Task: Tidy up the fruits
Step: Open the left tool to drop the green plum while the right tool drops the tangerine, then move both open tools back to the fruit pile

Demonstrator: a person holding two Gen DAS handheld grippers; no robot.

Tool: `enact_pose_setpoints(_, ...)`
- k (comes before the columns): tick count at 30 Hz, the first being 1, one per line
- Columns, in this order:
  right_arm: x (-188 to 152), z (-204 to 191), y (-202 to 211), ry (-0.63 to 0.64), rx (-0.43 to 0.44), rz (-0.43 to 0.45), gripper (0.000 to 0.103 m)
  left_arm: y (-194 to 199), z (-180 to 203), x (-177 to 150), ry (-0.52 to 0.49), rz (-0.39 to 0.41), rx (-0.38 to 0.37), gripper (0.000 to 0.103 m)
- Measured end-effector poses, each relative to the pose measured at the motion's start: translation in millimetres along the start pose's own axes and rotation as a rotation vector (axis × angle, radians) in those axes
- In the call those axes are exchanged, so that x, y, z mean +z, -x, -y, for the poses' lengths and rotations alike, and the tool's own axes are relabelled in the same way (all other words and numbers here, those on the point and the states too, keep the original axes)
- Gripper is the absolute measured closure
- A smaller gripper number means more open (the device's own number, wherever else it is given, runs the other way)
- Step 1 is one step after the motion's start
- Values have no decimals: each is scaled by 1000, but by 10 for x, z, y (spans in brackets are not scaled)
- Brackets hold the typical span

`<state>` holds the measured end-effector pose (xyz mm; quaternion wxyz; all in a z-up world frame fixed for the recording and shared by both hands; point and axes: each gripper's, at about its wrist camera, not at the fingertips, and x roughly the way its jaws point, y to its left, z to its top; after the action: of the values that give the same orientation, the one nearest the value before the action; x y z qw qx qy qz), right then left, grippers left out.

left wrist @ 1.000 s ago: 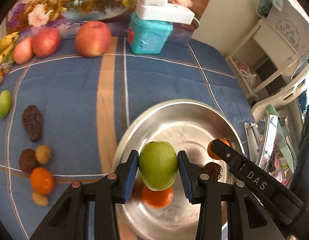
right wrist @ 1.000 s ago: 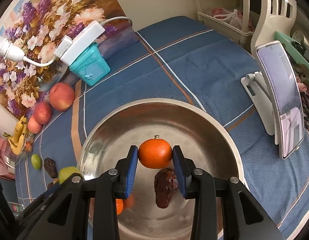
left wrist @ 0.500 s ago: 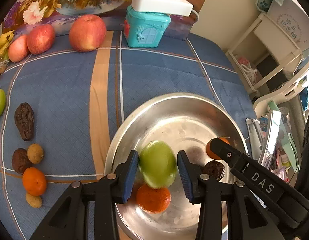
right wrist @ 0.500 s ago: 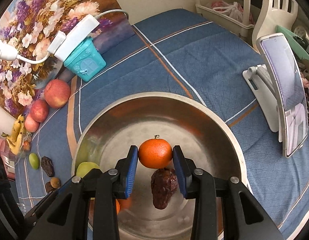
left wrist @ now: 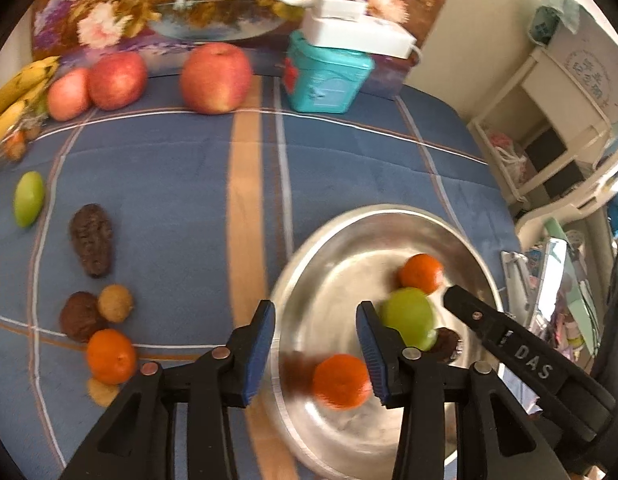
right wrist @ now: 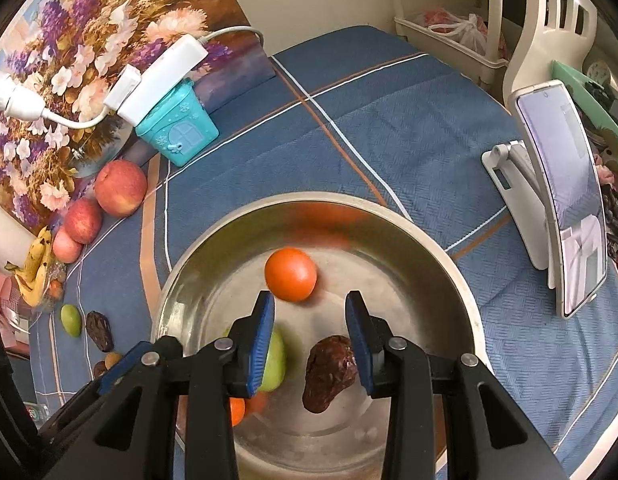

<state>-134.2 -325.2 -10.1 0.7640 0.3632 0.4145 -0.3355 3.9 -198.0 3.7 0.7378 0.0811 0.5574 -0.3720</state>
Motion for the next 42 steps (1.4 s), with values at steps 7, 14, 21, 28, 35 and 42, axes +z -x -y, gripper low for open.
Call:
enact_pose_setpoints(7,-21,-70,-28,26,-11,-19,50,89,-323,6,75,8,87,25)
enact_pose_setpoints(14,-70,-183,-50,76,-27,-27,32,131,-689,-34,172,16,173,0)
enact_pose_setpoints(21,-94,-305,-62,123,-25,-24,24,289,-1031,-99,241,60,274,0)
enact_pose_setpoints(28,-104,-390,-41,148,-9,-5,11,517,-1337,-129,273,106,350,0)
enact_pose_setpoints(35,-119,-524,-46,184,12,2,9,723,-1533,-195,302,142,378,0)
enact_pose_setpoints(42,-217,-834,-17,267,66,-5,9,867,-1755,-303,317,147,416,0)
